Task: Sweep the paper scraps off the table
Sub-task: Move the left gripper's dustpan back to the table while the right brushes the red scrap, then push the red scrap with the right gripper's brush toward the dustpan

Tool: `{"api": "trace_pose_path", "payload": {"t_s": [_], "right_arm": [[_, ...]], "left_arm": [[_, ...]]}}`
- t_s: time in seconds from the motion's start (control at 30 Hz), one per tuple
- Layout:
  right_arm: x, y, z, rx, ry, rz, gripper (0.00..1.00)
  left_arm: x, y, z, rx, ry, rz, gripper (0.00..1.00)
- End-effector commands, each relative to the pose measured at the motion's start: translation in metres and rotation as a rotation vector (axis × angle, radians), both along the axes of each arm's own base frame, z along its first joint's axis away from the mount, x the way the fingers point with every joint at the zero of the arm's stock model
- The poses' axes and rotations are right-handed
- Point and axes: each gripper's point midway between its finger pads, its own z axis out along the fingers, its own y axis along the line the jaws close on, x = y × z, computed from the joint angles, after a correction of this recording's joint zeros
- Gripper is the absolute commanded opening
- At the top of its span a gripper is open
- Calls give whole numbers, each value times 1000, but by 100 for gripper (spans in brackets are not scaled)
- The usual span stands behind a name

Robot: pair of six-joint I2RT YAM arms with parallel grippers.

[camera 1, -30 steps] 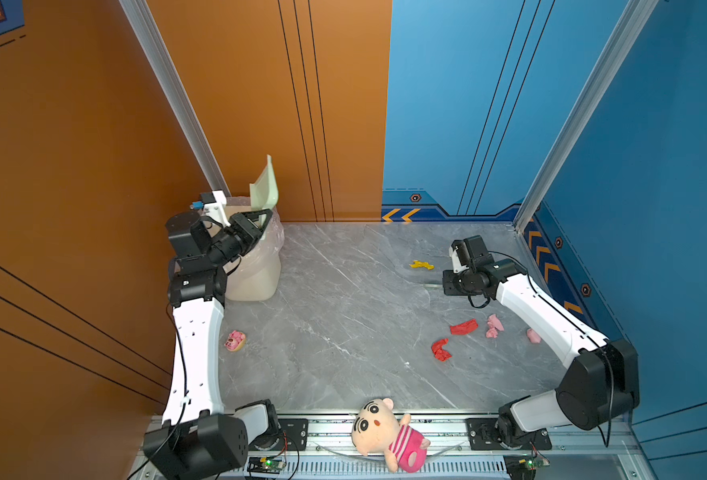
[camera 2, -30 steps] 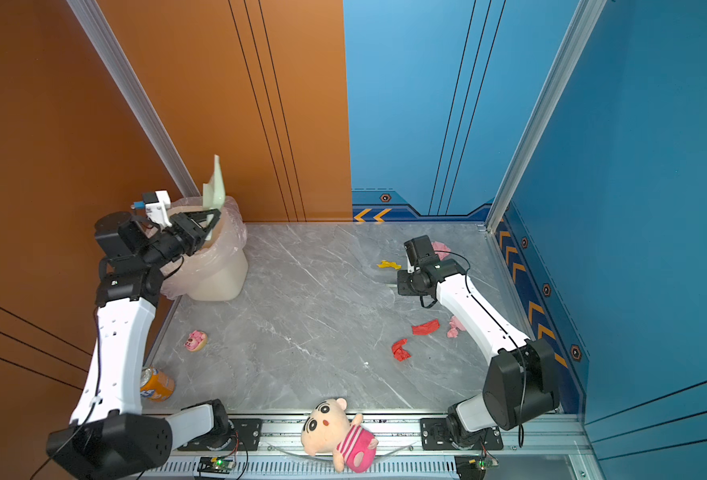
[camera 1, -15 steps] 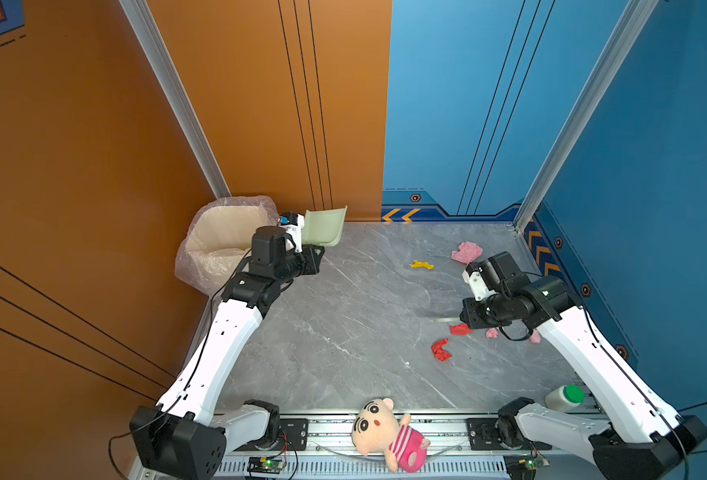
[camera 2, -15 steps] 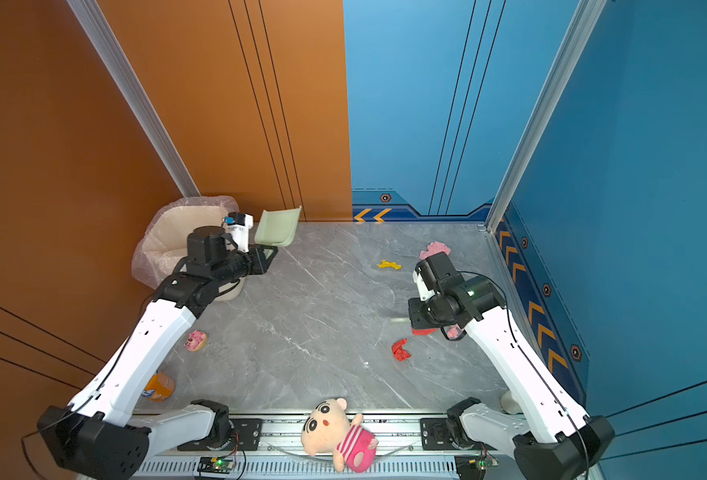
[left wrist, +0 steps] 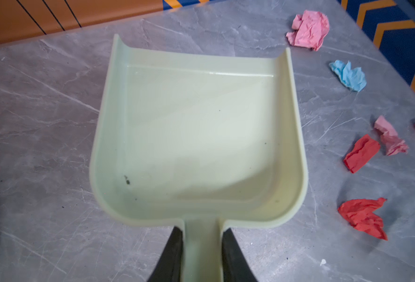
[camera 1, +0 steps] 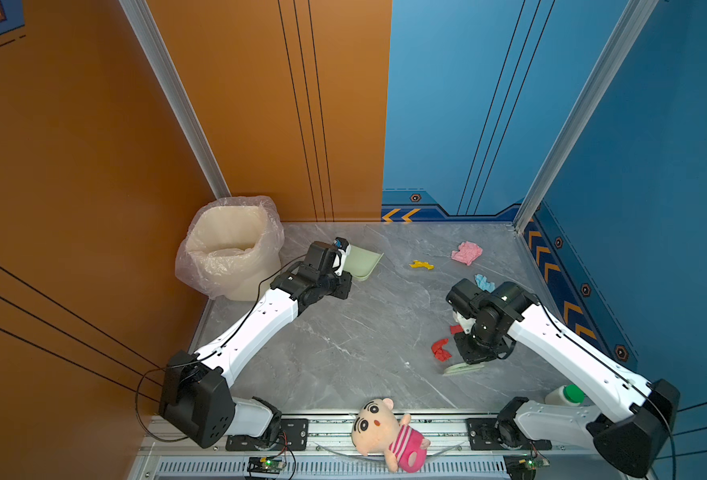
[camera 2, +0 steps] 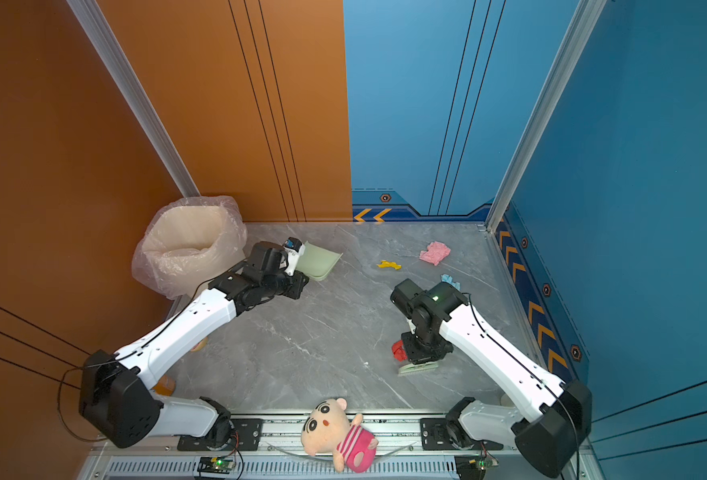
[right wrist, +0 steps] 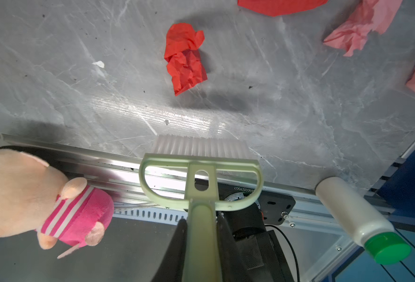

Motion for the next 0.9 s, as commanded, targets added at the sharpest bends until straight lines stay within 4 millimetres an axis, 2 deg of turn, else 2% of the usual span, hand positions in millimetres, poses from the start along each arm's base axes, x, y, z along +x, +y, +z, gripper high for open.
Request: {"api": "trace_pose_path", "payload": {"t_s": [0.0, 0.2, 0.3, 0.5, 0.63, 0.67, 0.73, 0.8, 0.87], "right_arm": [[28, 6, -6, -10, -53, 11, 0], [65, 25, -30, -10, -48, 30, 0], [93, 31, -36, -7, -86, 16, 0], [177, 25, -25, 12, -222, -70, 0], [224, 23, -24, 22, -258, -91, 0], [229, 24, -23, 22, -264, -90, 0], [238, 29, -13, 46, -289, -73, 0], [236, 29, -1, 59, -315, -62, 0], [230, 20, 14, 46, -356, -81, 0]], "left_arm": [[-10, 6, -27, 96, 51, 3, 22], [-23, -7, -56, 136, 114, -17, 21], [-30, -13, -67, 150, 139, -24, 21], [-42, -19, -88, 178, 188, -32, 19], [-46, -22, -91, 189, 190, -34, 19], [-47, -23, -91, 188, 188, -34, 19], [-55, -19, -102, 205, 213, -34, 19], [-57, -21, -104, 211, 216, -41, 19], [-58, -22, -107, 219, 220, -50, 19]]}}
